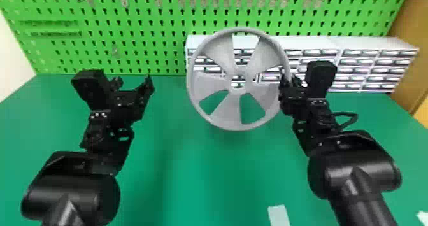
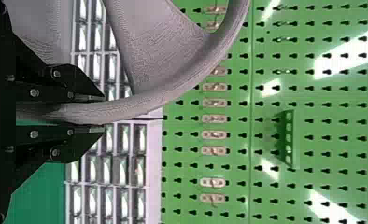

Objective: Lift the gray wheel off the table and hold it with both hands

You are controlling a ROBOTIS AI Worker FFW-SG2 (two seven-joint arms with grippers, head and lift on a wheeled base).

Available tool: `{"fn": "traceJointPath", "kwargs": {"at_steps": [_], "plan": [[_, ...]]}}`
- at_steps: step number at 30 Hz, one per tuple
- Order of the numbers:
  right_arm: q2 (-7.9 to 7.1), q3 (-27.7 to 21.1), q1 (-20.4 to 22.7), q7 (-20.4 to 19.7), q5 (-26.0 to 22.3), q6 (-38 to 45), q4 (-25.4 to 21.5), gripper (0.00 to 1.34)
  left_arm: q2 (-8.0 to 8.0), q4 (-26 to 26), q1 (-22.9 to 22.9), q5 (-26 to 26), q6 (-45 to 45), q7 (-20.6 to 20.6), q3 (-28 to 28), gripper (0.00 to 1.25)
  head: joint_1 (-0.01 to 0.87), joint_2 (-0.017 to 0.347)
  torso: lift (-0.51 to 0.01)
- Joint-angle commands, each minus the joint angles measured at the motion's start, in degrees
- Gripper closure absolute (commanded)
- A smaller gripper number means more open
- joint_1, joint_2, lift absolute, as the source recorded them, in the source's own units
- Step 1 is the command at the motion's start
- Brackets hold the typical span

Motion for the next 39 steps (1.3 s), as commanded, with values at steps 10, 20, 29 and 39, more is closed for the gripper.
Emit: {"fn": "traceJointPath", "kwargs": {"at_steps": [10,20,29,39], "plan": [[0.24,-0.2,0.2,-0.4,0.9,-8.0,1.5,1.09,0.01,-2.7,1.4,2.7,1.8,1.7,-5.3,0.49,0.657,0.060,-0.095],[0.24,0.9,-0.2,-1.7,1.3,-11.7,2.3,1.09,-0.08,-1.0,1.3,5.6,1.5,2.9,-9.2,0.50,0.657,0.060,-0.095],[0.33,1.9,-0.5,-1.7,1.2,-12.6,2.3,1.09,-0.08,4.9,-0.9,6.7,-2.5,2.9,-11.6,0.51,0.657,0.060,-0.095],[0.24,3.0,-0.5,-1.7,1.1,-13.1,1.8,1.09,-0.08,9.4,-4.0,7.2,-5.5,2.9,-12.7,0.52,0.657,0.060,-0.095]]}}
